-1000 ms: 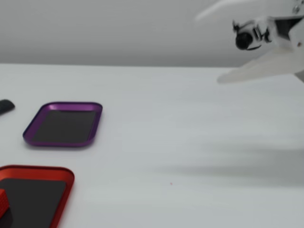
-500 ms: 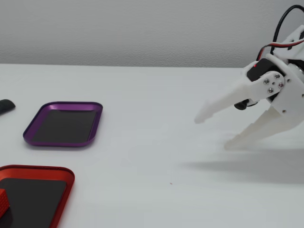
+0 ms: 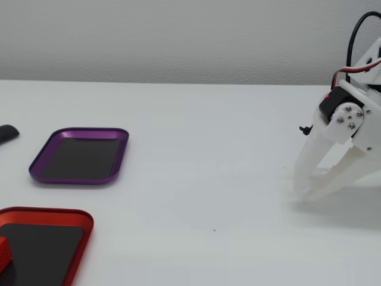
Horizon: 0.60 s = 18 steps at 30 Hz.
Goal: Grasp a red block and put it in the left red dish.
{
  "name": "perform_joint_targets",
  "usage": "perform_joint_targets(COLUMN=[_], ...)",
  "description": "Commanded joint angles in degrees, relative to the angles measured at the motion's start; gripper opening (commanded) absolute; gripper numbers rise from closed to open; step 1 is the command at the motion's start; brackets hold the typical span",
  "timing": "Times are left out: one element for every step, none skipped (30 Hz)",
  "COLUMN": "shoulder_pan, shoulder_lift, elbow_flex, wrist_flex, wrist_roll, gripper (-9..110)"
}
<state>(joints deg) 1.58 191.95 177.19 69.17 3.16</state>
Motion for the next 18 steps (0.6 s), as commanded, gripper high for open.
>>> perform_joint_targets(shoulder_pan=[-0.09,-0.18,-0.09,-0.09,0.18,0.26,0.00,0.09,0.35,0.44,0.44,0.35,0.26,0.26,0.26,0.09,0.09,0.09], shoulder_lift=[4.13,4.13,4.13,4.13,4.13,4.13,4.13,4.13,4.13,4.13,4.13,4.13,4.13,4.13,4.13,4.13,4.13,4.13], elbow_flex=[-0.09,-0.09,-0.09,-0.09,-0.09,-0.18,-0.70,-1.23,-1.49,-1.49,-1.49,-1.49,-1.49,-1.49,-1.49,-1.49,-1.49,-1.49], wrist_flex=[0.18,0.18,0.18,0.26,0.53,1.58,2.37,2.46,2.29,2.29,2.29,2.29,2.29,2.29,2.29,2.29,2.29,2.29], wrist_roll=[0.00,0.00,0.00,0.00,0.00,-0.09,-0.09,-0.09,-0.09,-0.09,-0.09,-0.09,-0.09,-0.09,-0.09,-0.09,-0.09,-0.09], gripper=[-1,-1,-1,-1,-1,-1,-1,-1,-1,0,0,0,0,0,0,0,0,0])
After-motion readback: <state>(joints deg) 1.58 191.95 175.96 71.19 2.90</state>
